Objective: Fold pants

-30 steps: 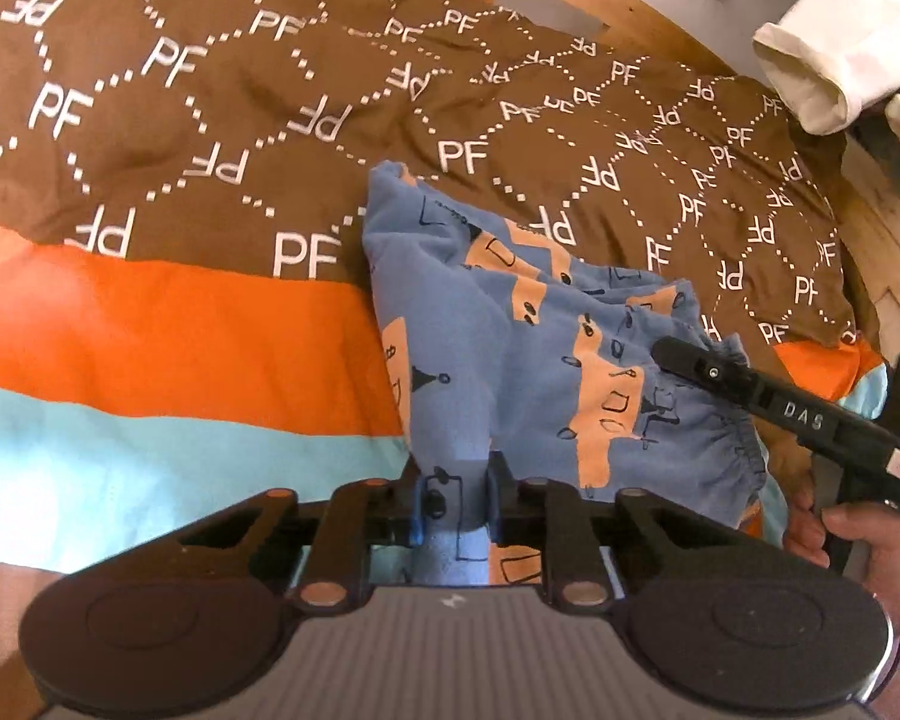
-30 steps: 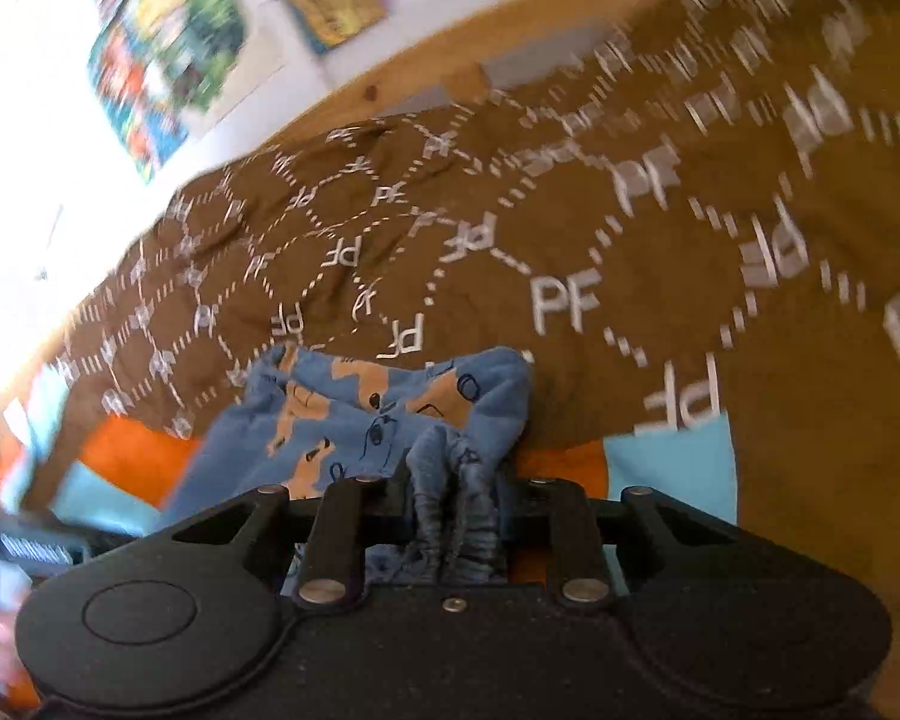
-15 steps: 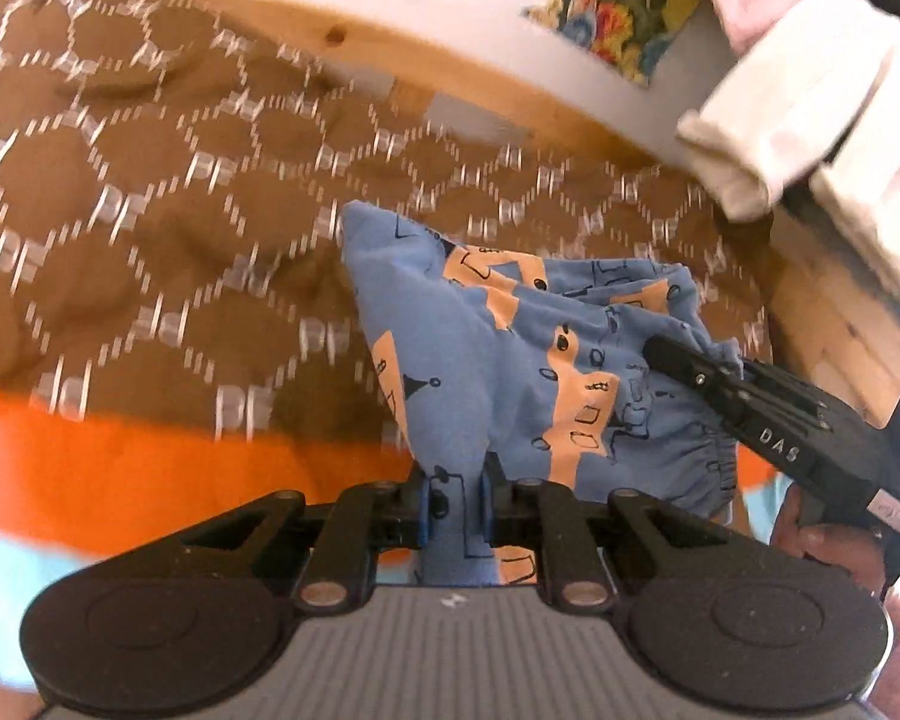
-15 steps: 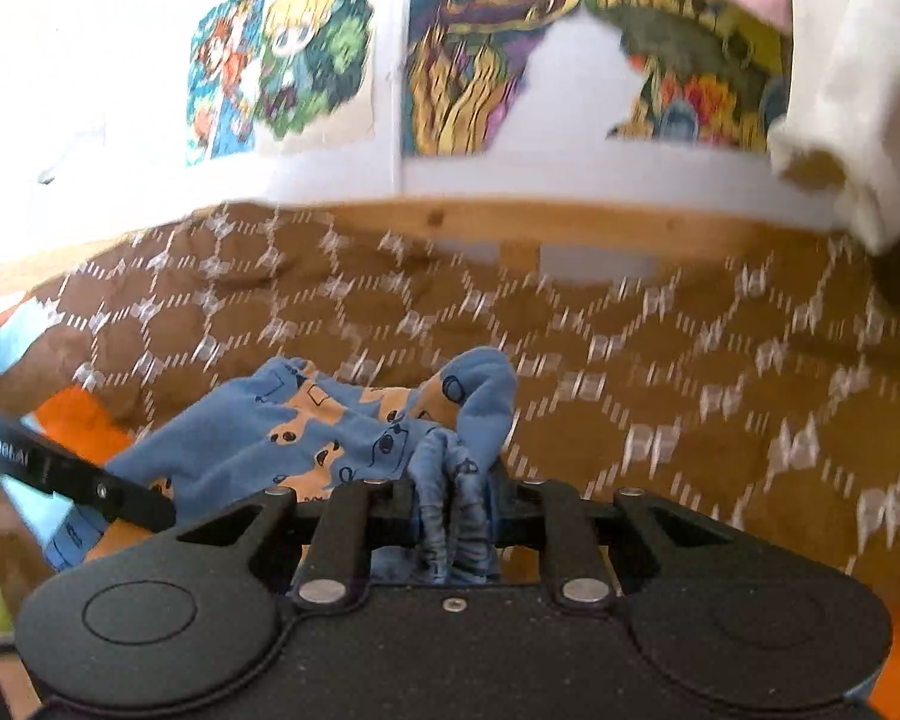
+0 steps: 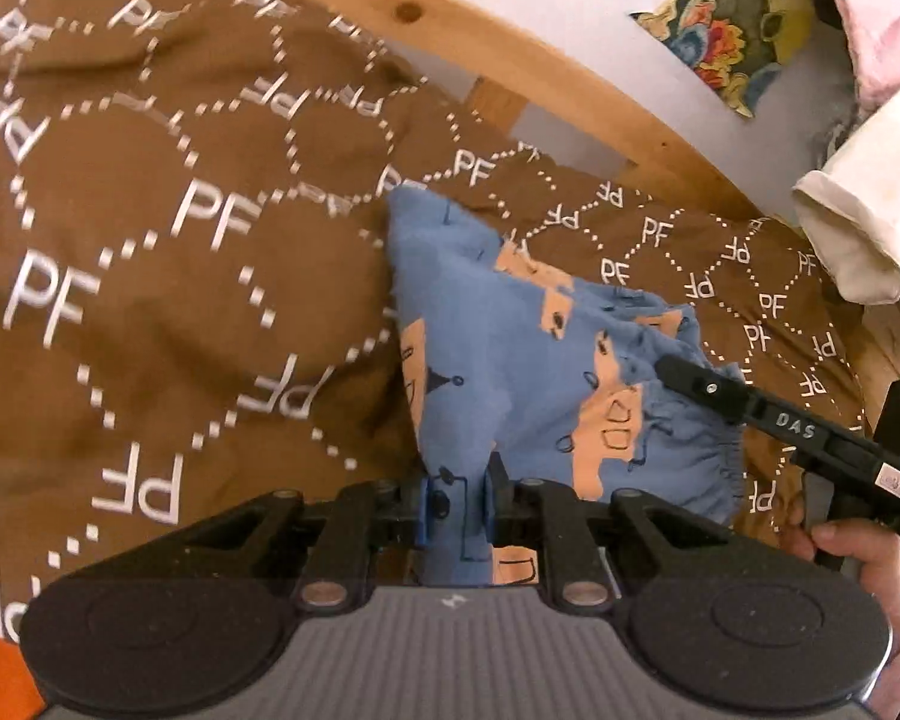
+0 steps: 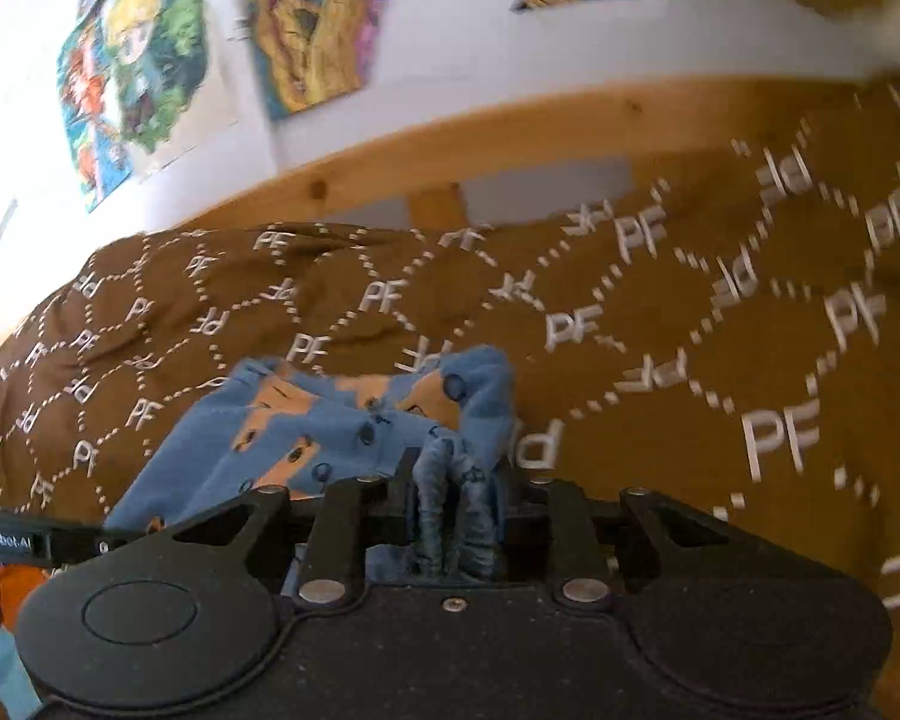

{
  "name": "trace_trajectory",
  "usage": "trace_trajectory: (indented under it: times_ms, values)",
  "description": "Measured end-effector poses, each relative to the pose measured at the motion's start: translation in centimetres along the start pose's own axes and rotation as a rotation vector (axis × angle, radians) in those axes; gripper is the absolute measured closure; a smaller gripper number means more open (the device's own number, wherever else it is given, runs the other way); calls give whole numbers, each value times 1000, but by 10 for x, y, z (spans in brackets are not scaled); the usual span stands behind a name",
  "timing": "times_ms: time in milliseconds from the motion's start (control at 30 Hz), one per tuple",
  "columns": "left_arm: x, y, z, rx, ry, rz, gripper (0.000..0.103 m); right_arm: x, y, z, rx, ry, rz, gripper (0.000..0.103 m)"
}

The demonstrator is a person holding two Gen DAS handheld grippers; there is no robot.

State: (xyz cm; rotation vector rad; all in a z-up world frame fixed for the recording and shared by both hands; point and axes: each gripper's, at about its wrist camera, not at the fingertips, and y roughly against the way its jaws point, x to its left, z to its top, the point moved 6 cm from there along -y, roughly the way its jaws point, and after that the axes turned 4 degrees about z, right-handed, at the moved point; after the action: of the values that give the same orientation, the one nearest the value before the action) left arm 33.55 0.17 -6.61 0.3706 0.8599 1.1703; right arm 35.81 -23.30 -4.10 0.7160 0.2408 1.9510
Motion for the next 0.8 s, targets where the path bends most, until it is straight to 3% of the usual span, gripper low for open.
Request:
trace_trajectory:
  times_ms: [100, 167, 233, 300, 367, 467, 567, 800]
  values:
    - [7, -1, -3, 3, 8, 14, 63, -4, 2, -1, -7, 9, 10, 68]
    - [11, 0, -1, 3, 11, 37, 48, -4, 3, 1, -12, 33, -14, 50]
    - [15, 5, -1, 0, 23, 54, 42, -4, 10, 3, -30, 46, -63, 33]
    - [17, 12, -1, -12, 24, 77, 35, -4, 15, 4, -44, 52, -102, 27]
    - [16, 22, -1, -30, 12, 118, 21, -6, 22, 2, -54, 66, -152, 16]
    - [8, 38, -3, -73, -16, 153, 6, -2, 37, -4, -77, 82, -199, 8]
    - [-6, 56, -5, -128, -61, 169, 0, 4, 57, -8, -122, 74, -218, 1]
    - [-44, 88, -13, -239, -117, 228, 0, 34, 109, -18, -194, 99, -246, 1]
